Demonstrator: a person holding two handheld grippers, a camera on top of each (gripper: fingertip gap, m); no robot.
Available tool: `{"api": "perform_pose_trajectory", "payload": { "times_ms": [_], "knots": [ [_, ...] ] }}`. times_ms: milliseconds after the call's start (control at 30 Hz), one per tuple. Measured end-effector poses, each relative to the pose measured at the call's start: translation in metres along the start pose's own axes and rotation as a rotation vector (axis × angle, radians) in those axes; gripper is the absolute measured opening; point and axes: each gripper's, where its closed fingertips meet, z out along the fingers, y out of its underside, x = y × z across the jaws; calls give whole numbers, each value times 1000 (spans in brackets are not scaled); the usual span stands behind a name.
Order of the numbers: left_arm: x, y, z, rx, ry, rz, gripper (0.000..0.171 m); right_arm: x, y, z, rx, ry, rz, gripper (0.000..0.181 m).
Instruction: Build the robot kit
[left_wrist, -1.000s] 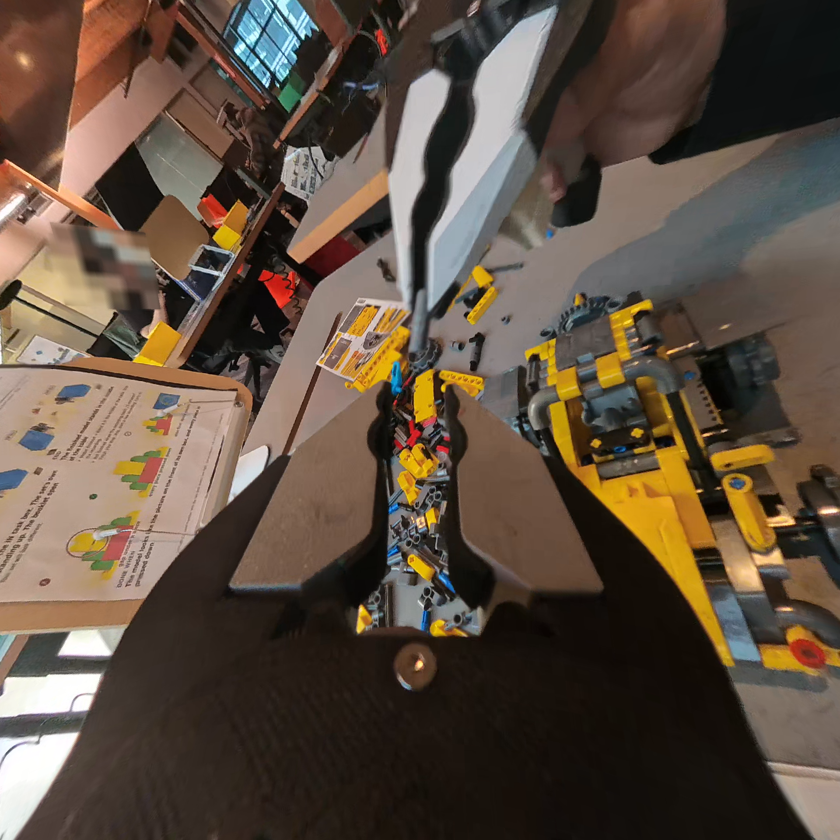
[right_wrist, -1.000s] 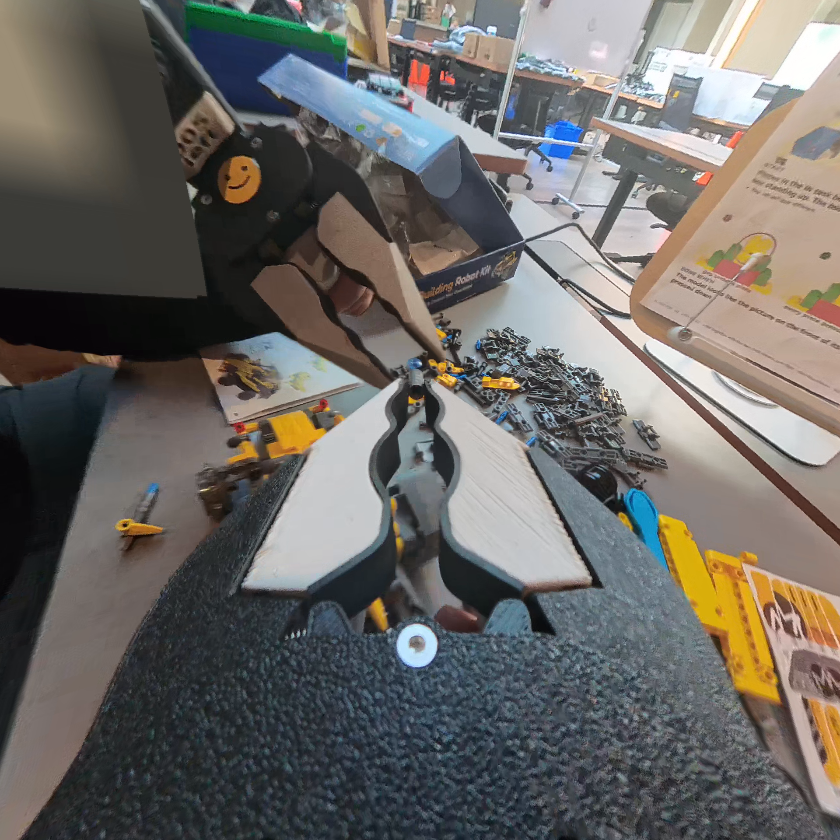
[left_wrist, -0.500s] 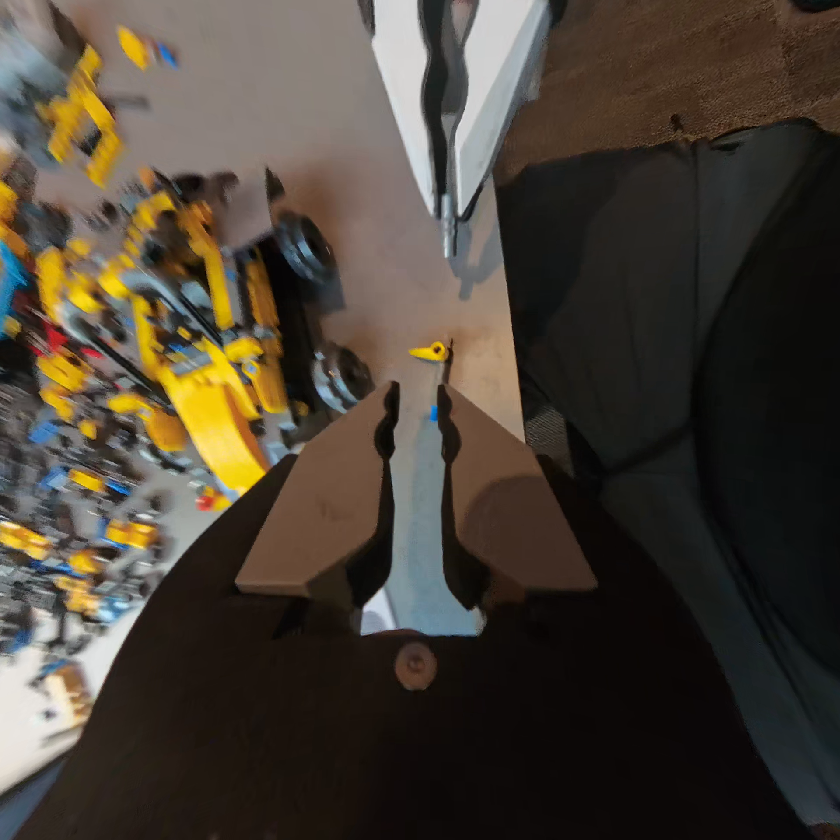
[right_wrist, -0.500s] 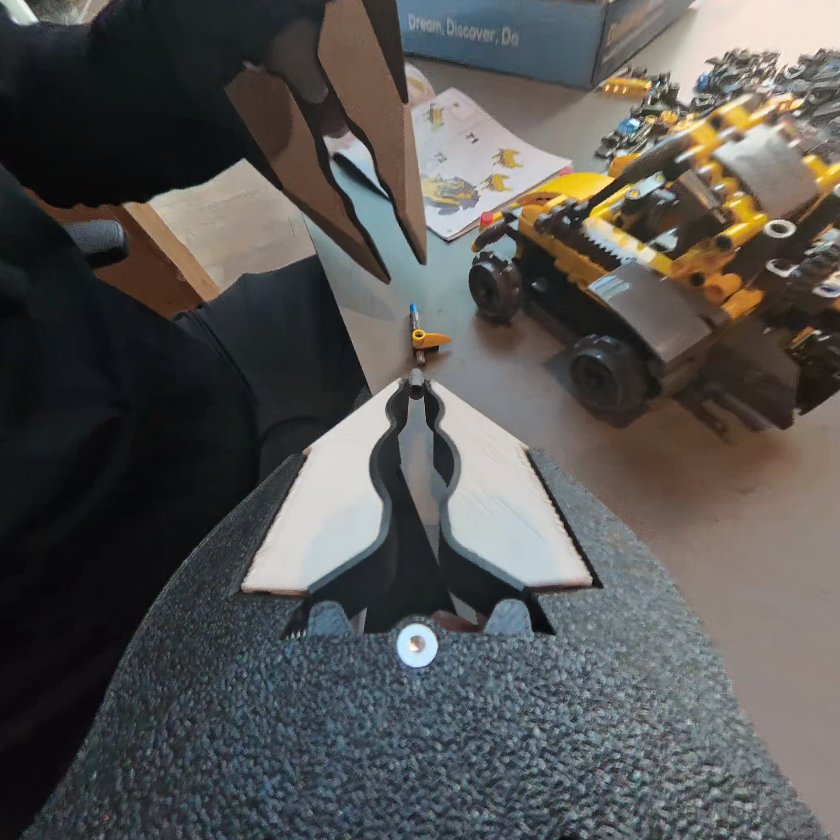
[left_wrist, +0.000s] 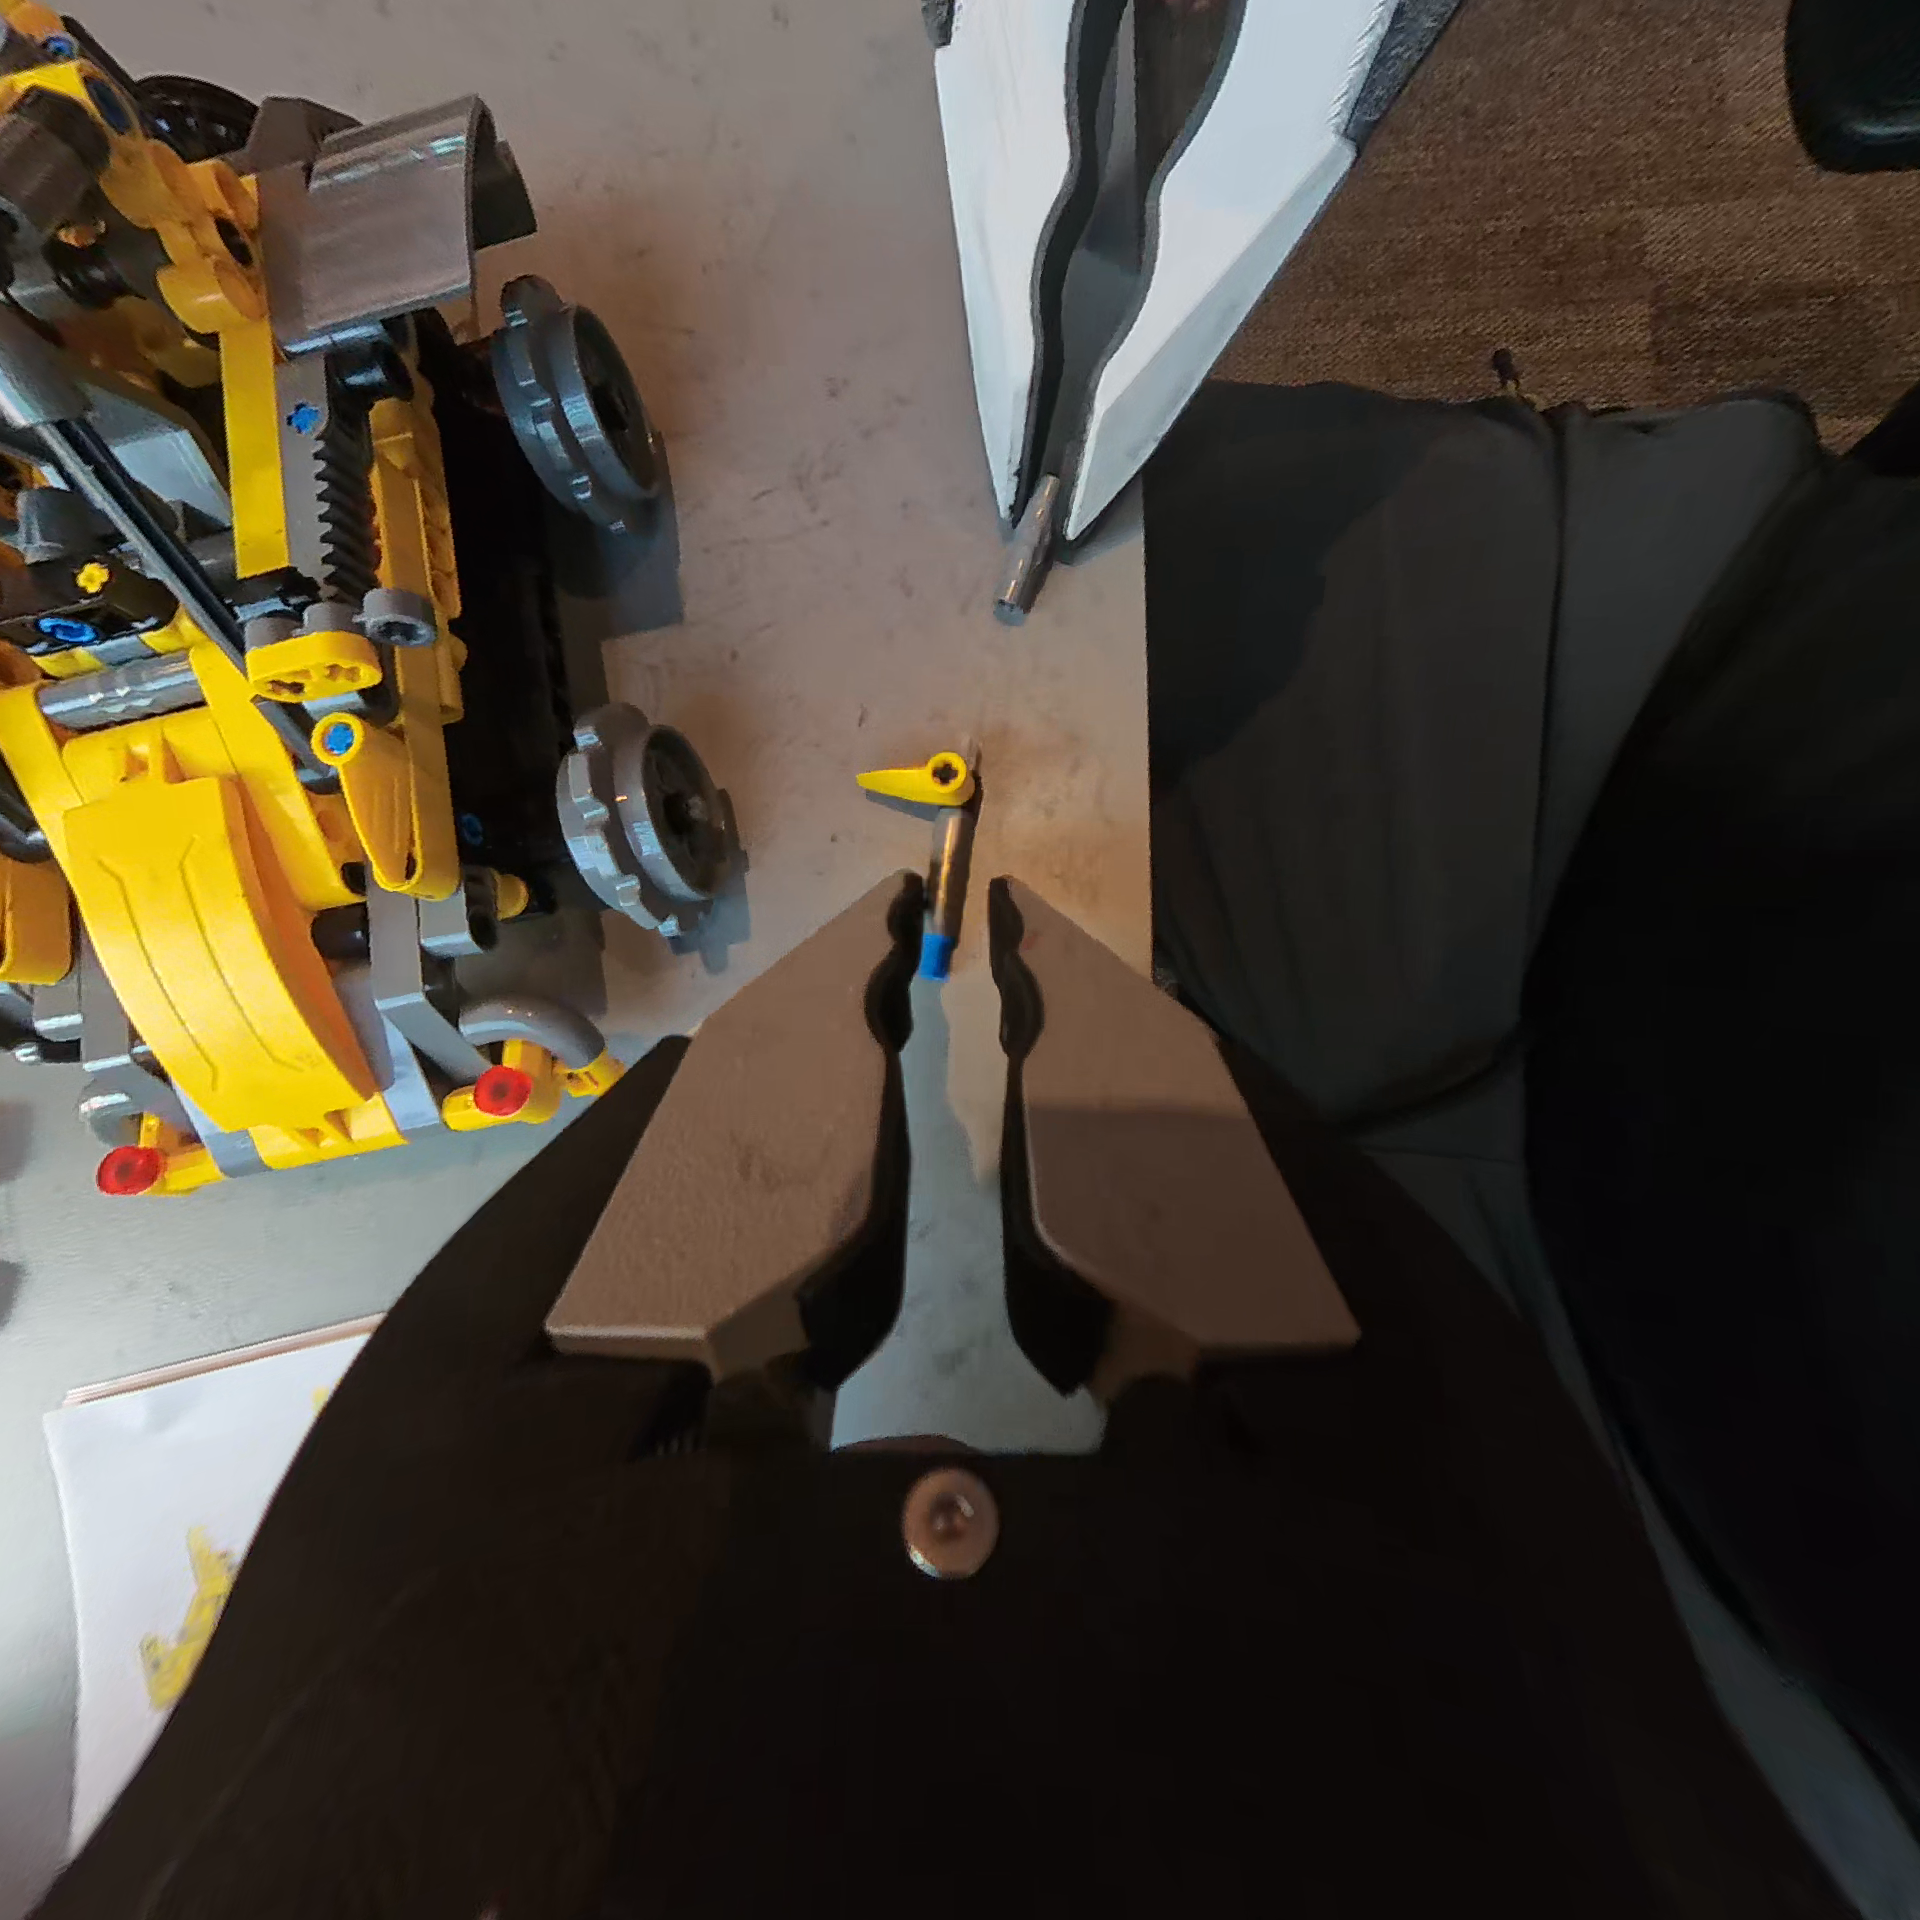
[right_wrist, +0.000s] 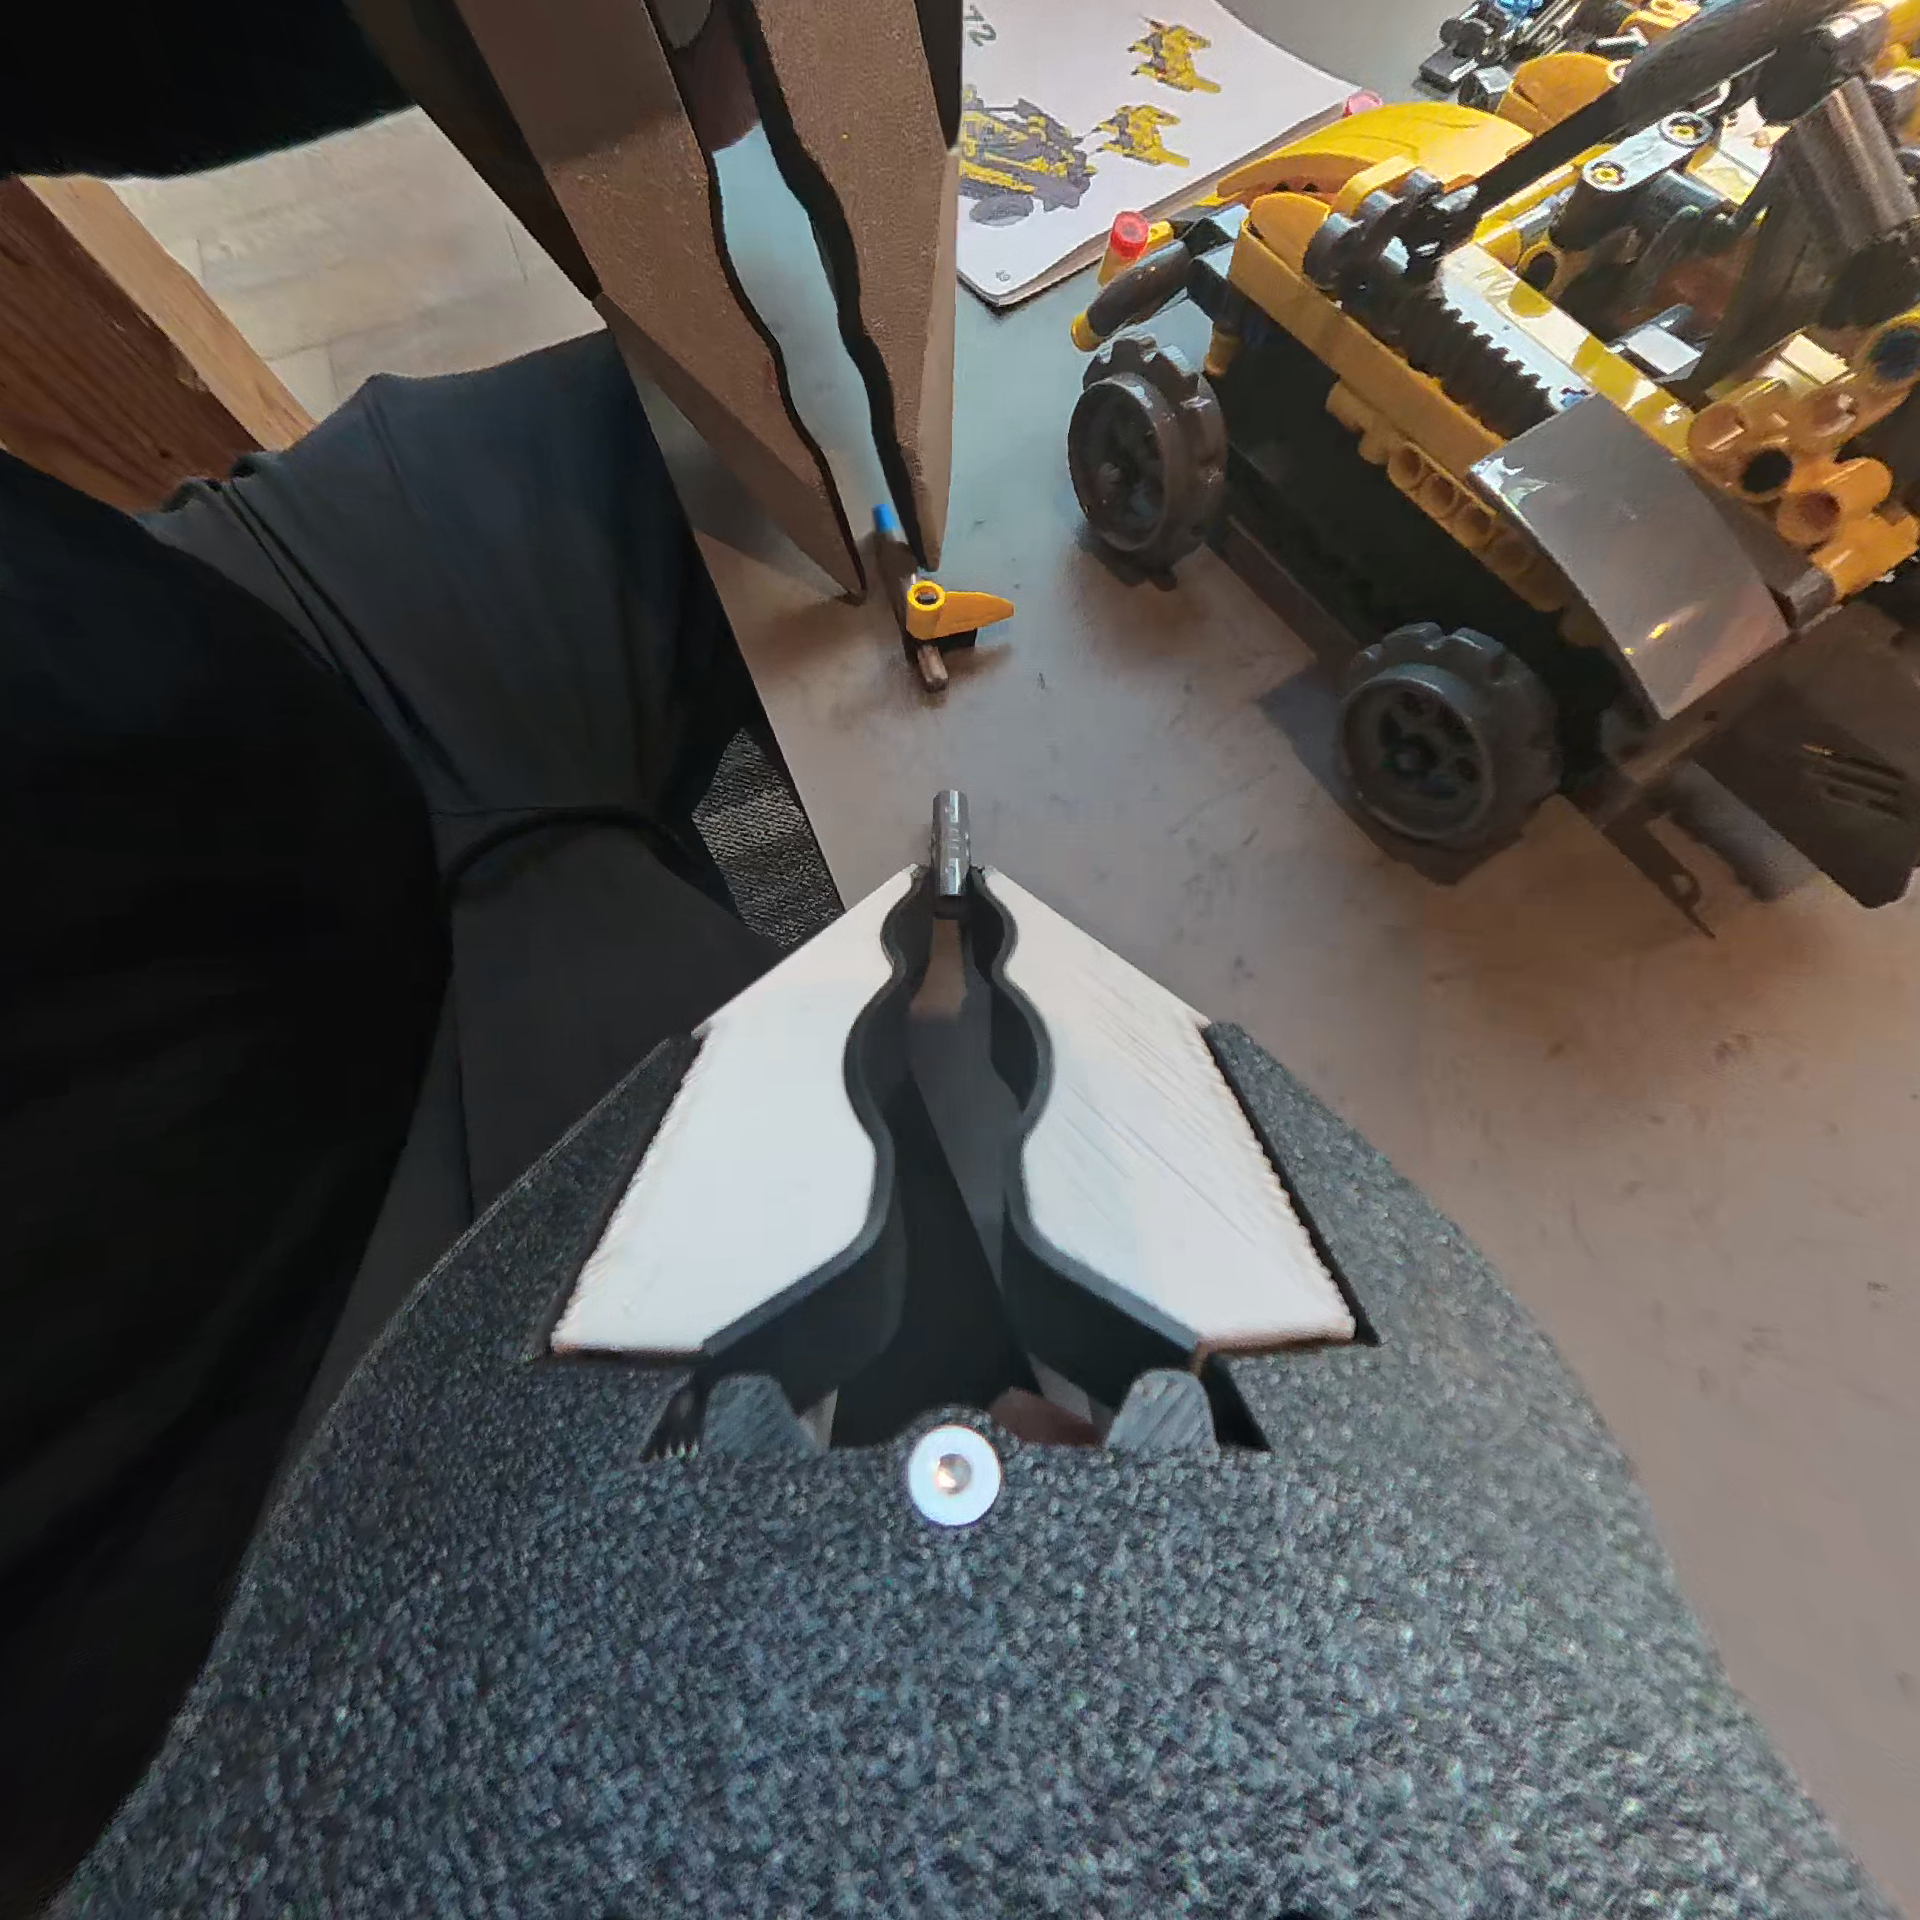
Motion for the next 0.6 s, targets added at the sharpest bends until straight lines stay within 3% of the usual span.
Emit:
{"api": "perform_pose_trajectory", "payload": {
  "times_ms": [267,400,600],
  "knots": [
    [2,-1,1,80,45,-61,3,1,-2,1,-2,-32,30,4],
    [0,-2,1,96,44,-91,9,-3,-12,-12,140,-172,145,4],
    [3,-5,4,96,62,-77,11,-12,-32,-36,334,-288,151,4]
  ]
}}
